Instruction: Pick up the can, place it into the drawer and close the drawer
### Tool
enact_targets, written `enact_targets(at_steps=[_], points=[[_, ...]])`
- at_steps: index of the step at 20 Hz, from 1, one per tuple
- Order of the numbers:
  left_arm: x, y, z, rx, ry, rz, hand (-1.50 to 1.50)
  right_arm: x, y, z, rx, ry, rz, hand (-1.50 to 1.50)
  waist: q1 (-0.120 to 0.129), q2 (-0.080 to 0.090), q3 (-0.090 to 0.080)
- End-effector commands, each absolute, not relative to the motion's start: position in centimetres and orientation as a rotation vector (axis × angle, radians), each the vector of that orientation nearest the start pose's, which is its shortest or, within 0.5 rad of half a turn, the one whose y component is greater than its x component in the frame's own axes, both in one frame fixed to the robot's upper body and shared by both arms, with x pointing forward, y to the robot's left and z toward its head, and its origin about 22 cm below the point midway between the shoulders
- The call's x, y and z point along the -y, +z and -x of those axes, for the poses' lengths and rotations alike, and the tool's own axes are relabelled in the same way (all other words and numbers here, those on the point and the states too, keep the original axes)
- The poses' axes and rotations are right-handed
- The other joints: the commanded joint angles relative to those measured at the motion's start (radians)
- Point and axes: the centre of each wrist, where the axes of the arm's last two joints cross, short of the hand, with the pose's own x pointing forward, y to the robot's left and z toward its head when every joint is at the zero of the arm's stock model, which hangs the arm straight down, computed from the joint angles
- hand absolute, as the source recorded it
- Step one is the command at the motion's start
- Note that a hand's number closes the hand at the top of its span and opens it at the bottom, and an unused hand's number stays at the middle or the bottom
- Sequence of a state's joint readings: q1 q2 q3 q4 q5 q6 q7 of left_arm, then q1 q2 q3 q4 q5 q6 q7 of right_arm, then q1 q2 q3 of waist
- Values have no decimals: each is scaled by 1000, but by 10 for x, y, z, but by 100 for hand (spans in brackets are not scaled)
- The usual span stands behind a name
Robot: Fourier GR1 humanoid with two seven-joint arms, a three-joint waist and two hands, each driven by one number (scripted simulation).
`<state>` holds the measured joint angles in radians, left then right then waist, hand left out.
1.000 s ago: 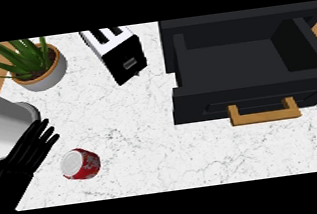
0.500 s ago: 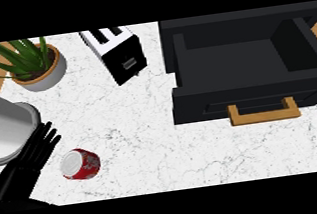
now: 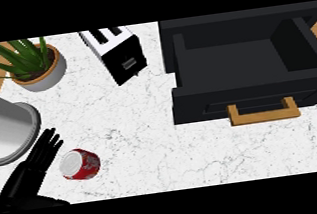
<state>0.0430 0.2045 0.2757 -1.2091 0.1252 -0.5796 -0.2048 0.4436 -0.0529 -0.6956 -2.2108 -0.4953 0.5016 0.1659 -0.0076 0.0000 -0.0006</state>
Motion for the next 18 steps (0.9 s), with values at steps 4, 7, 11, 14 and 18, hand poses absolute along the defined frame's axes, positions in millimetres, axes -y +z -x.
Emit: enact_targets(at_steps=[4,7,11,14,18], points=[[-370,-97,-194,1373,-119,248,-150,364,99,-74,1772,-93,209,-150,1,0,0],[-374,-105,-215,1385,-72,267,-150,395,98,-76,1773,-89,197,-150,-1,1,0],[-357,-133,-199,1370,-81,285,-150,396,105,-72,1788,-96,214,-150,0,1,0],[-343,-127,-225,1343,-70,309,-150,382,114,-72,1770,-85,186,-150,1,0,0],[-335,-143,-216,1342,-54,333,-150,381,108,-61,1782,-124,196,-150,-1,0,0]])
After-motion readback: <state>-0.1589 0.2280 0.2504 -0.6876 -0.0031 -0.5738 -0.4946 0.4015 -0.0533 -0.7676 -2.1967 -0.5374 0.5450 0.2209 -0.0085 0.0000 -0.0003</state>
